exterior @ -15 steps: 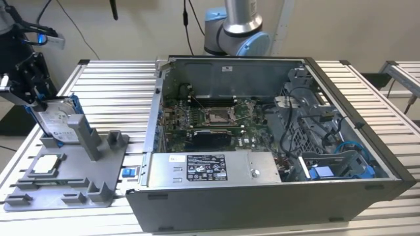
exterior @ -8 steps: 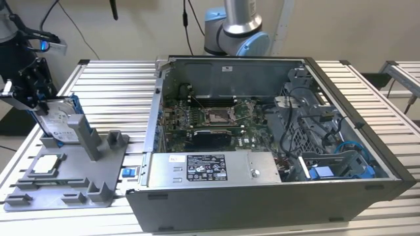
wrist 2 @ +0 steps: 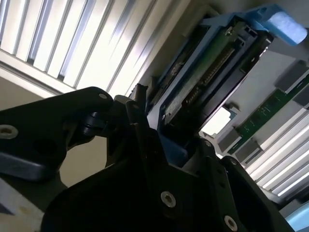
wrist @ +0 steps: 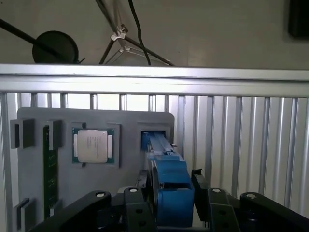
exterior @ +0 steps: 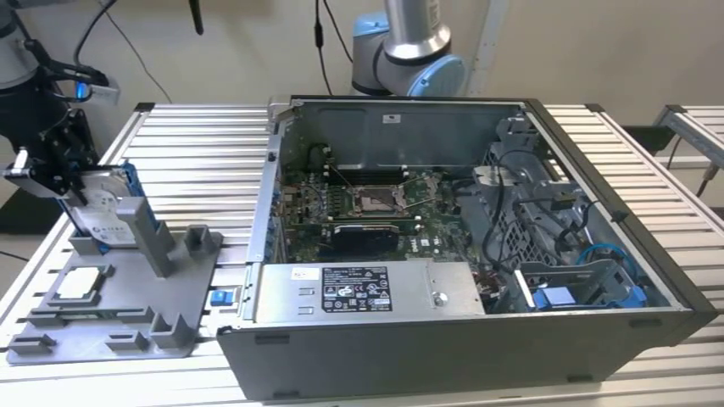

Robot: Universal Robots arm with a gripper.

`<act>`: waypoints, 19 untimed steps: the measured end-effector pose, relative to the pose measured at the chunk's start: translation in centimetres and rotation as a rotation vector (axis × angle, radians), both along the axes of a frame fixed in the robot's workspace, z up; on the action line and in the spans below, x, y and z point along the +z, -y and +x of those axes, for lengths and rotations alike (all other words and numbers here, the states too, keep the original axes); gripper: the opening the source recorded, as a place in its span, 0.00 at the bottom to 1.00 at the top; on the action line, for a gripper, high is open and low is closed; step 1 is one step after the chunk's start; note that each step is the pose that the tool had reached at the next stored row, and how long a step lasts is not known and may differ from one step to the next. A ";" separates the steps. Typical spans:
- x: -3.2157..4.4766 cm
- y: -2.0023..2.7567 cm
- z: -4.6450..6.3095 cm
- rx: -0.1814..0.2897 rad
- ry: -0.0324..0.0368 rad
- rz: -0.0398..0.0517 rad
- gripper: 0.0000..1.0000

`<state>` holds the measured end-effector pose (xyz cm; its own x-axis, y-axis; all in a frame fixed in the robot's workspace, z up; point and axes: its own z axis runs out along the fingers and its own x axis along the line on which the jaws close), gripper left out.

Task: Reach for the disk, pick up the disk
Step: 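Pick up the disk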

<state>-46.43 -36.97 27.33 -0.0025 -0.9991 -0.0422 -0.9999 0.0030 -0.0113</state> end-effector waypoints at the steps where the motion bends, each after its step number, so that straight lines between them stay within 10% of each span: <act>1: -0.19 -0.03 0.0 0.000 0.0000 0.0000 1.00; 19: -0.80 -0.05 0.0 0.000 0.0000 0.0000 1.00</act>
<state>-46.43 -36.92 26.53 -0.0025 -0.9991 -0.0422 -0.9999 0.0030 -0.0113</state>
